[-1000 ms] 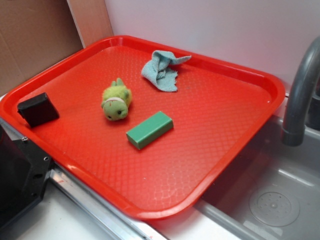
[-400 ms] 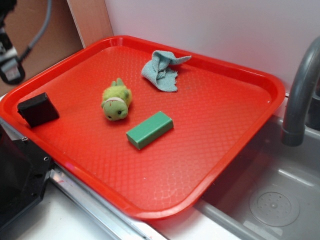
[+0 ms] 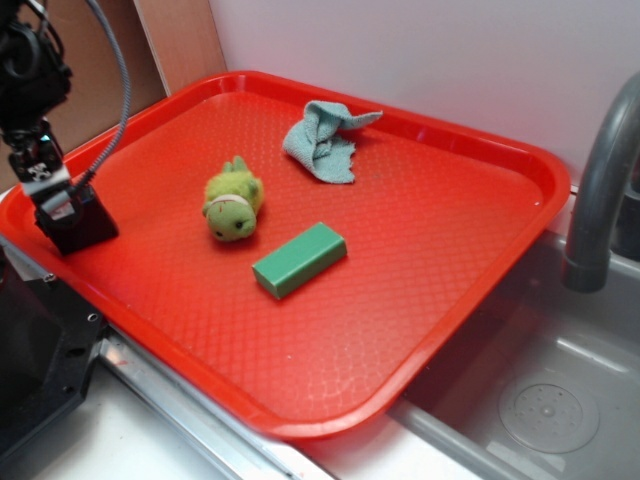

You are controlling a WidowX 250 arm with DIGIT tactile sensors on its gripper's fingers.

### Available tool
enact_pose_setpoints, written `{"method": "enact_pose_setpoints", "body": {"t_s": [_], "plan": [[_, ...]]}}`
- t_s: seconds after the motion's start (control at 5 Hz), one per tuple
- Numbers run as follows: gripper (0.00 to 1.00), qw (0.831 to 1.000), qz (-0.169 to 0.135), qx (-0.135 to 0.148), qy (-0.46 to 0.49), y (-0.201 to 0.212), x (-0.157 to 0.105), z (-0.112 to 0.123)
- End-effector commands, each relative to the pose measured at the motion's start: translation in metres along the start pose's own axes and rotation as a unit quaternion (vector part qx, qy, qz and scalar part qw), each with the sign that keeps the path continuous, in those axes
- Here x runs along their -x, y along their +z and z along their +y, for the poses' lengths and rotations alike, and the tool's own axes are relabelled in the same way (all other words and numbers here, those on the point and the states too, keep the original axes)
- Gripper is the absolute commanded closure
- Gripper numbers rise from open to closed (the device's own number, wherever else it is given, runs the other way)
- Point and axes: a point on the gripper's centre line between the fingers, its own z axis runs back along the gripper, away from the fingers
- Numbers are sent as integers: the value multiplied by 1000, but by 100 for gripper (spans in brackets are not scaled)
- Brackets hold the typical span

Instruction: Grab the black box.

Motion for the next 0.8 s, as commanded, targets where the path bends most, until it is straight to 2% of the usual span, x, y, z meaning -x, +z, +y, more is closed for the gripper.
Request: {"method": "enact_pose_setpoints", "body": {"t_s": [0.0,0.2,0.4,0.6], "plan": [[0,997,58,-17,-56,-44,-17,5],[100,992,105,-29,-67,-61,-19,-11],[100,991,99,-46,-72,-50,-17,-11],[100,993,69,-76,-55,-12,-20,-6]]}}
